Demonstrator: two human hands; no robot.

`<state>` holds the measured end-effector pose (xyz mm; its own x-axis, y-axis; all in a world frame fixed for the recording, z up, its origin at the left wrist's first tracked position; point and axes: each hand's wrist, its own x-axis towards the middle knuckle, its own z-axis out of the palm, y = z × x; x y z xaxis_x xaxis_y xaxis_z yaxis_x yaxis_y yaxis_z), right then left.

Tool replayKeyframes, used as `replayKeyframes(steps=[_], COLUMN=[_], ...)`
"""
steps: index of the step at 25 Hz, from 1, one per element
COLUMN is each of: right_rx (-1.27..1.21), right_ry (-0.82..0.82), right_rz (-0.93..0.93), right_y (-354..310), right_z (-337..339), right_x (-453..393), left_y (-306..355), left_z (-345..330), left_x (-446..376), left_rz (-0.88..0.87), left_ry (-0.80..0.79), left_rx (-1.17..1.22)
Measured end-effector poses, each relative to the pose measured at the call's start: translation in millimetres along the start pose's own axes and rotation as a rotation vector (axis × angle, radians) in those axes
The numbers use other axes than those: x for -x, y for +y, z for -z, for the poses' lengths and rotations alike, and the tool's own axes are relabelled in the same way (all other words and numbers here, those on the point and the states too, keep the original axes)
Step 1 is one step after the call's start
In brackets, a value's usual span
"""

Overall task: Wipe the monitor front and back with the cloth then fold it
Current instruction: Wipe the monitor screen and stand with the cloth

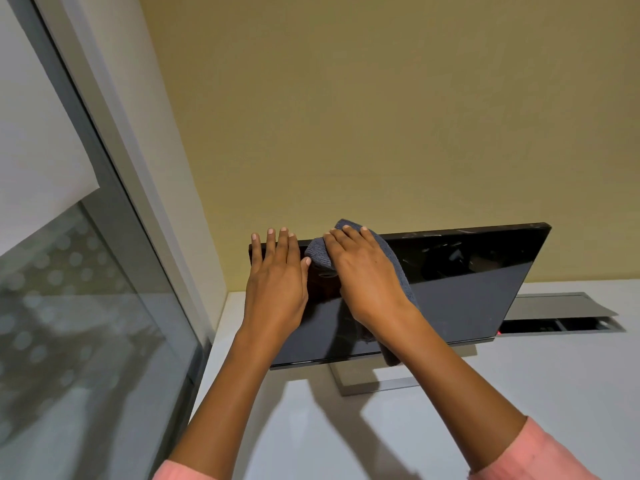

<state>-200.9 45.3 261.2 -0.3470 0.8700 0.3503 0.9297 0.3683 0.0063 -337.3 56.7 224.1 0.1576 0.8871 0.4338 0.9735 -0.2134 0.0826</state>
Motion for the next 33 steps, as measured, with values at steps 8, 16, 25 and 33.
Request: replayKeyframes(steps=[8,16,25,33], right_rx=[-0.027,-0.024,-0.085,-0.149], right_ry=[0.013,-0.005,0.047,0.071], right_rz=[-0.144,0.042,-0.153,0.074], right_y=[69,50,125,111], right_z=[15,7,11,8], right_x=[34,30,42,44], left_y=[39,65,82,111], left_z=[4,-3,-6,-16], left_x=[-3,-13,-13,-30], left_rz=[-0.007,-0.094,0.000,-0.073], left_ry=[-0.016,-0.081,-0.018,-0.036], left_rx=[0.059,0.144,0.205,0.250])
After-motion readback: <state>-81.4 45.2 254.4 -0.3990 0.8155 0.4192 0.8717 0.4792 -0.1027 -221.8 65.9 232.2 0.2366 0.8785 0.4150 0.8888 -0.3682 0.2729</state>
